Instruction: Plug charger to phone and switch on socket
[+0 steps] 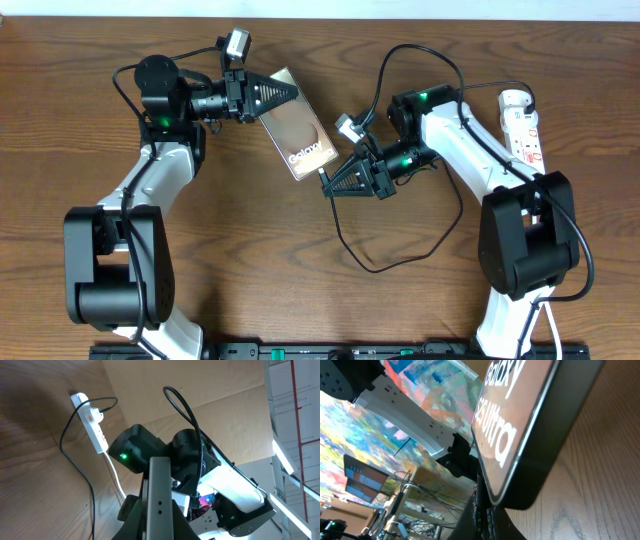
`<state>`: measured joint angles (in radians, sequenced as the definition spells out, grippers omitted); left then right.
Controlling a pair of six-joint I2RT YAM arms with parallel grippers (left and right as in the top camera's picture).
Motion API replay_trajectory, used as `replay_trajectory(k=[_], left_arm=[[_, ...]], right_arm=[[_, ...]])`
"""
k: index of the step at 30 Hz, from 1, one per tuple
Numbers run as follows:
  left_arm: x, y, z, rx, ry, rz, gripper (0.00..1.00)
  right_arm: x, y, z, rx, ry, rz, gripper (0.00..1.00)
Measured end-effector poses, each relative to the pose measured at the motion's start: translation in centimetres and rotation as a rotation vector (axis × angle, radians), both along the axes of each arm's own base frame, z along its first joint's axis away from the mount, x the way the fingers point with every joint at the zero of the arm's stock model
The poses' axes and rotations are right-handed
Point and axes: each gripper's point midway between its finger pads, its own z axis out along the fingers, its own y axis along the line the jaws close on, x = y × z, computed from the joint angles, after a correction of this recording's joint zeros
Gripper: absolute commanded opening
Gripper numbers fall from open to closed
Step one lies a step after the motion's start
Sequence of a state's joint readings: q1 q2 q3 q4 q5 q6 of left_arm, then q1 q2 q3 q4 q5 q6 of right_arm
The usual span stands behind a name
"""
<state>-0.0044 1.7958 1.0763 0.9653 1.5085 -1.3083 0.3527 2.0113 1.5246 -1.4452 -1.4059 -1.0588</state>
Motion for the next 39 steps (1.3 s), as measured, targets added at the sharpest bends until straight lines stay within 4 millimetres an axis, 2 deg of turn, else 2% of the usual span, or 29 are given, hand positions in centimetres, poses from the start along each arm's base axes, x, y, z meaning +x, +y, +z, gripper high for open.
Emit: replay_trajectory(k=[25, 39], left_arm=[[0.1, -0.1, 0.0, -0.001, -0.005, 0.007, 0.07], [-0.5, -1.2, 0.0, 0.009, -0.106, -0.023, 0.07]], right_arm=[[0.1, 0.1, -0.1, -0.005, 0.008, -0.004, 0.01], [0.0, -0.1, -1.1, -0.065, 0.052, -0.004, 0.01]])
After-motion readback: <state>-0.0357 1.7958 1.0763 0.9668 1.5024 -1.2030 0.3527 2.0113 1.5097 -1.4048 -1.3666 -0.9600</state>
